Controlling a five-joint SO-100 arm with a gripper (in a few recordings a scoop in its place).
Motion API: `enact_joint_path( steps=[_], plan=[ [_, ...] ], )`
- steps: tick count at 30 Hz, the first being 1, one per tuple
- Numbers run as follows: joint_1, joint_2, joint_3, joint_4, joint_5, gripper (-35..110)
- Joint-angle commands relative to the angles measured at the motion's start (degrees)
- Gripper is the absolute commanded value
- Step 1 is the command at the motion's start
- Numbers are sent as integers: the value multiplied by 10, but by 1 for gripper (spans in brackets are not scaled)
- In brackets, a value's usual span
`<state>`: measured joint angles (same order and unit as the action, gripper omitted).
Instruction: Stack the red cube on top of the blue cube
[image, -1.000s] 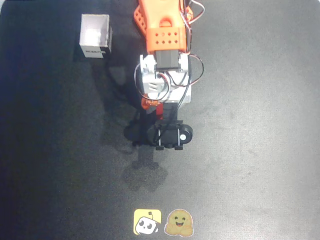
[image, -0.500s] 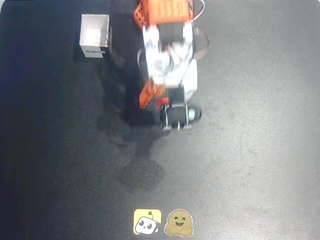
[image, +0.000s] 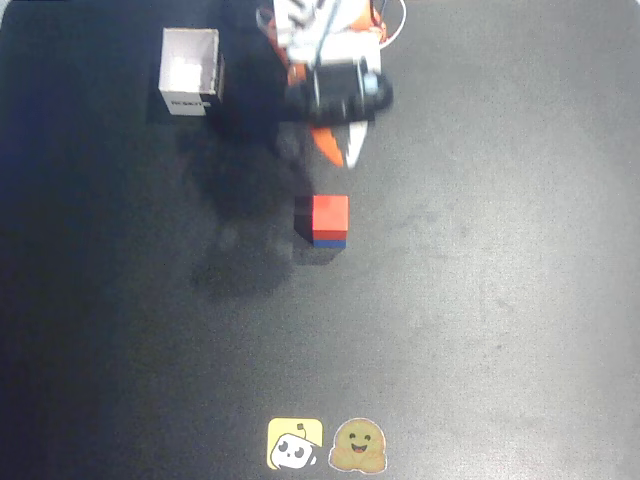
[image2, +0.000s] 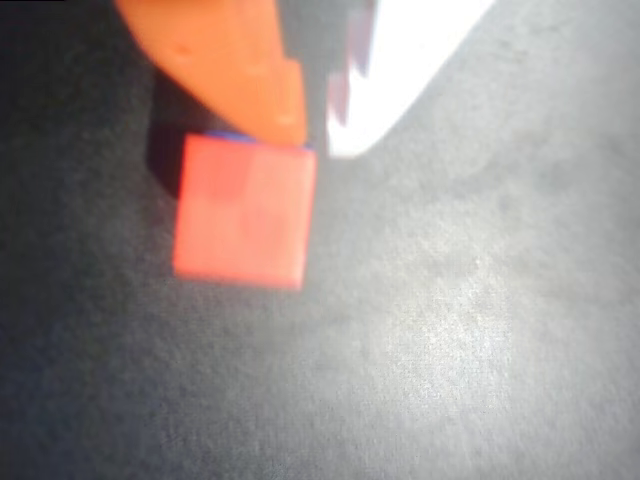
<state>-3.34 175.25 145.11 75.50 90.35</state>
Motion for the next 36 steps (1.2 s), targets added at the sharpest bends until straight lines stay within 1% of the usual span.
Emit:
enact_joint_path(
  steps=[1,4,6,12,16,20,30,32,36],
  plan=[
    [12,79,30,11,-8,0],
    [25,79,36,4,-9,0],
    [32,79,57,-20,-9,0],
    [58,78,186,-148,-25,0],
    [67,78,240,-160,-25,0],
    [74,78,241,-134,-38,0],
    [89,78,241,11,-40,0],
    [89,78,241,10,-59,0],
    [89,76,241,8,-61,0]
  ],
)
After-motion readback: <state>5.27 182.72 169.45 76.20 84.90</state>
